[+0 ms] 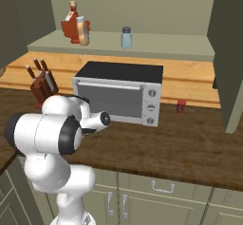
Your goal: Put the shaker and condiment bottle from the counter next to their counterparts in the cabinet.
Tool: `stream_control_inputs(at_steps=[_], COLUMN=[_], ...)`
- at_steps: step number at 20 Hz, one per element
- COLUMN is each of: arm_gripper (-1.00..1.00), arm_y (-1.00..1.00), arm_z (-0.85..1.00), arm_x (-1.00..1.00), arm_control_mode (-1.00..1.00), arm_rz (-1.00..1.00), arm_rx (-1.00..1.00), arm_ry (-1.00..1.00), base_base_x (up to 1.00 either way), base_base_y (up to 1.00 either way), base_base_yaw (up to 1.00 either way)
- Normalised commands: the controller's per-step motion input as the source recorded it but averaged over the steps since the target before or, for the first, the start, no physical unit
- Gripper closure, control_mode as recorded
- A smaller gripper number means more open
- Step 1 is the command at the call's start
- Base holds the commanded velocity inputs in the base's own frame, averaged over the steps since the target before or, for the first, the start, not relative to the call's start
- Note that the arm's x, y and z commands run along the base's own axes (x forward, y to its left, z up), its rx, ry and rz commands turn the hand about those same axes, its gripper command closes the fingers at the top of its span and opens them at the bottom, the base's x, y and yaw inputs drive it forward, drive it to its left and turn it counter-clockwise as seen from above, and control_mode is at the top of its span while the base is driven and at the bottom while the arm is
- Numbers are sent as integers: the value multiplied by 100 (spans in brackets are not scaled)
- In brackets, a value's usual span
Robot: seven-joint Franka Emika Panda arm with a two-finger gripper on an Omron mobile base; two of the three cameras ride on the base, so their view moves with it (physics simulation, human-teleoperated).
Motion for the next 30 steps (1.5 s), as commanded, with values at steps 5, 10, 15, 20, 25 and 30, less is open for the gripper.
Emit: stream_control_inputs(at_steps=[5, 10, 15, 20, 25, 30], arm_gripper=[100, 100, 100, 100, 100, 100], arm_y=[58, -15, -8, -3, -15, -40], arm_z=[-53, -13, -5, -8, 17, 90], arm_x=[-4, 1, -7, 50, 21, -4], arm_control_mode=[-100, -100, -100, -100, -100, -100], arm_rz=[0, 0, -2, 0, -11, -27], arm_rx=[-4, 1, -10, 0, 0, 0], arm_ry=[0, -14, -44, -2, -4, -22], base_base_x=[0, 0, 0, 0, 0, 0], base_base_y=[0, 0, 0, 0, 0, 0], base_base_yaw=[0, 0, 0, 0, 0, 0])
